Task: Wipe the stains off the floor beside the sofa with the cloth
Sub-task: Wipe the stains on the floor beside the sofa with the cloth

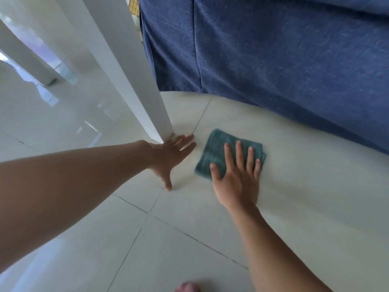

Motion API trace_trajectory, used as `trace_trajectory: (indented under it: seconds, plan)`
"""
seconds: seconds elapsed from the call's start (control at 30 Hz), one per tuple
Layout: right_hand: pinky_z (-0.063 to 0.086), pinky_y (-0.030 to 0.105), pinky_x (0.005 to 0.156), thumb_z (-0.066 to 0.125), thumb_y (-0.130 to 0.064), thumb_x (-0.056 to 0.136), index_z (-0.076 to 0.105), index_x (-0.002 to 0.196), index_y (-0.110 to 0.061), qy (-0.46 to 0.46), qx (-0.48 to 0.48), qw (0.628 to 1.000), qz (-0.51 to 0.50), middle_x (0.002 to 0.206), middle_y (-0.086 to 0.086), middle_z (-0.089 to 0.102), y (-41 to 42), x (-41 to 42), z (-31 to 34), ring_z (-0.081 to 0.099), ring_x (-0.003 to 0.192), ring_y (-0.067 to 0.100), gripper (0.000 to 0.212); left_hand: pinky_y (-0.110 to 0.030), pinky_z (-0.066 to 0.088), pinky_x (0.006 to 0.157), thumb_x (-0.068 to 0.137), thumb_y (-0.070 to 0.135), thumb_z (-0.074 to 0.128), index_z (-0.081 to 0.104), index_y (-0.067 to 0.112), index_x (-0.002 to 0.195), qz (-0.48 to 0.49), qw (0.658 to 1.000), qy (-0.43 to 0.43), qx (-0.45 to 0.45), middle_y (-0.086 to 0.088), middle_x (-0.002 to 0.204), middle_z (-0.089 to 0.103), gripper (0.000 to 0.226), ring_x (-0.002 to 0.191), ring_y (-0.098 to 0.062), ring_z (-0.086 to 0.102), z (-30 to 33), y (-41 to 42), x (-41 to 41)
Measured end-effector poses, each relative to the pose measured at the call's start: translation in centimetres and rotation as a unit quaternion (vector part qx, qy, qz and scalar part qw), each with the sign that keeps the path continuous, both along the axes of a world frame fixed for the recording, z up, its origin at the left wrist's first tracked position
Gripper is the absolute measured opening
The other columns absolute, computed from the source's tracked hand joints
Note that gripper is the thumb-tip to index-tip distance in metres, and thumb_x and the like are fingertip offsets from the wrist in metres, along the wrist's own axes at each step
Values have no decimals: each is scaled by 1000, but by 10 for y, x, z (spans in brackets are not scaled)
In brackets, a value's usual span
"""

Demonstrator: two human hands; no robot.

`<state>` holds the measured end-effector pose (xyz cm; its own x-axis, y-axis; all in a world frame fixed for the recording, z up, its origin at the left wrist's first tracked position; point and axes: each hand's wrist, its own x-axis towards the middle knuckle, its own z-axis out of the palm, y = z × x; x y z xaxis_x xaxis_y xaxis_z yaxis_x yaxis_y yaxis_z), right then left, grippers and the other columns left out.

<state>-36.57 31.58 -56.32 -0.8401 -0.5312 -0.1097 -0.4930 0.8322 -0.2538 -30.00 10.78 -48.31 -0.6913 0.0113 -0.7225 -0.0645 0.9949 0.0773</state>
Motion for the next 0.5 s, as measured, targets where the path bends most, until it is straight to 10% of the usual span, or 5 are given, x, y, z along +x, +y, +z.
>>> trace_trajectory:
  seconds: [0.13, 0.37, 0.5]
  plan:
    - [11, 57, 123, 37, -55, 94, 29, 158, -22, -4, -21, 991, -134, 168, 11, 22, 19, 44, 6, 14, 154, 40, 73, -43, -1, 123, 64, 57, 86, -28, 12, 152, 3, 1000, -6, 6, -12, 157, -39, 150, 150, -32, -25, 0, -4, 5]
    - [-2, 50, 126, 36, -59, 95, 28, 158, -32, 1, -32, 999, 40, 170, 3, 13, -18, 30, 9, 2, 157, 33, 69, -39, -2, 123, 59, 55, 89, -29, 11, 152, 24, 999, 17, 17, -10, 160, -35, 156, 150, -28, -25, -3, -2, 1]
    - [-1, 49, 126, 31, -59, 96, 23, 159, -32, -13, -4, 997, -81, 171, 0, 9, 14, -13, 0, 2, 157, 31, 69, -36, 0, 122, 64, 53, 88, -29, 12, 152, 22, 999, 20, 20, -8, 161, -34, 152, 151, -28, -21, -3, -3, 4]
